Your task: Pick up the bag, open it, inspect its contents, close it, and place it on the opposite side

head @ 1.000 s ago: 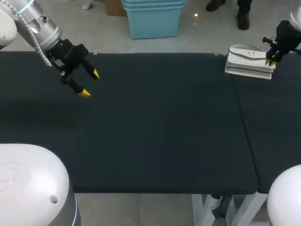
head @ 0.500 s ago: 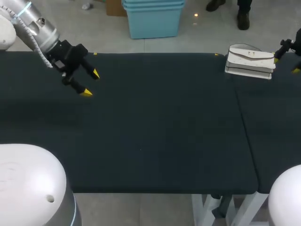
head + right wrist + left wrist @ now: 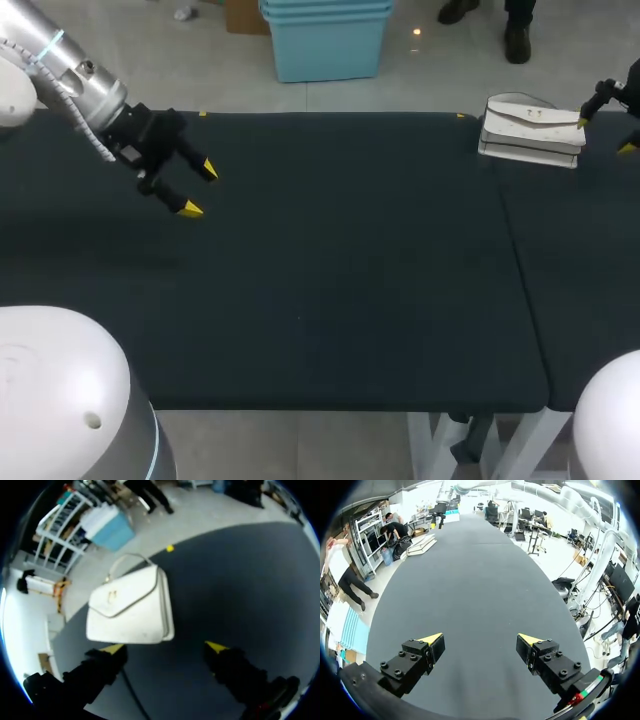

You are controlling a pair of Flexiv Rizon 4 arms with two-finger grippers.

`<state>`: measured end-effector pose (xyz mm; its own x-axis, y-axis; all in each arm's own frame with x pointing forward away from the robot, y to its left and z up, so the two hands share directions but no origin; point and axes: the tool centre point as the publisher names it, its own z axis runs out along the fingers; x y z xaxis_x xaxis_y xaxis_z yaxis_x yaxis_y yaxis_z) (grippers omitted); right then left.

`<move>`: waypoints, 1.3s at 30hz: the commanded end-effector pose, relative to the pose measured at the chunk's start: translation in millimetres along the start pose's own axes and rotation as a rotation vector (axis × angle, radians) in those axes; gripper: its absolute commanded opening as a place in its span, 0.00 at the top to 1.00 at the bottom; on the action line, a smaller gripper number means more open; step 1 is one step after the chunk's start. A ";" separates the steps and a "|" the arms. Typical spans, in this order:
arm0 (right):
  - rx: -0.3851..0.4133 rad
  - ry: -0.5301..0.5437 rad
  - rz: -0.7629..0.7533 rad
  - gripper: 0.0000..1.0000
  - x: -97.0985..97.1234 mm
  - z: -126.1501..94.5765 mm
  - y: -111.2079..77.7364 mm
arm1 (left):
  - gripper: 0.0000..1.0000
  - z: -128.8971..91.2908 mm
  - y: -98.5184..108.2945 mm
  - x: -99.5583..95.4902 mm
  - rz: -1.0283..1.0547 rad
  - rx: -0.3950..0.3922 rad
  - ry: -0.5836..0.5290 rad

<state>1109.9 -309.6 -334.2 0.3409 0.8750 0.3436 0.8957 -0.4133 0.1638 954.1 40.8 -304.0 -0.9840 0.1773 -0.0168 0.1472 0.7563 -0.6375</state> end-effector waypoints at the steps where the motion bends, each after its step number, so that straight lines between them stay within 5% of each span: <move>1: 0.074 0.006 0.009 0.00 0.7 11.1 18.9 | 0.00 -0.5 1.9 -7.2 0.001 0.004 0.020; 23: 0.137 0.094 0.084 0.00 11.3 47.8 46.0 | 0.00 -0.5 1.9 -7.2 0.001 0.004 0.020; 28: 0.149 0.109 0.095 0.09 12.2 50.4 46.8 | 0.00 -0.5 1.9 -7.2 0.001 0.004 0.020; 32: 0.157 0.114 0.099 0.25 14.0 52.7 45.9 | 0.00 -0.5 1.9 -7.2 0.001 0.004 0.020; 39: 0.180 0.133 0.112 0.35 16.5 60.4 45.4 | 0.00 -0.5 1.9 -7.2 0.001 0.004 0.020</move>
<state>1166.1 -295.7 -372.5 0.4124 0.7815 0.4683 0.8736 -0.4850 0.0401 960.4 41.0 -303.5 -0.9819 0.1891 -0.0014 0.1465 0.7558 -0.6382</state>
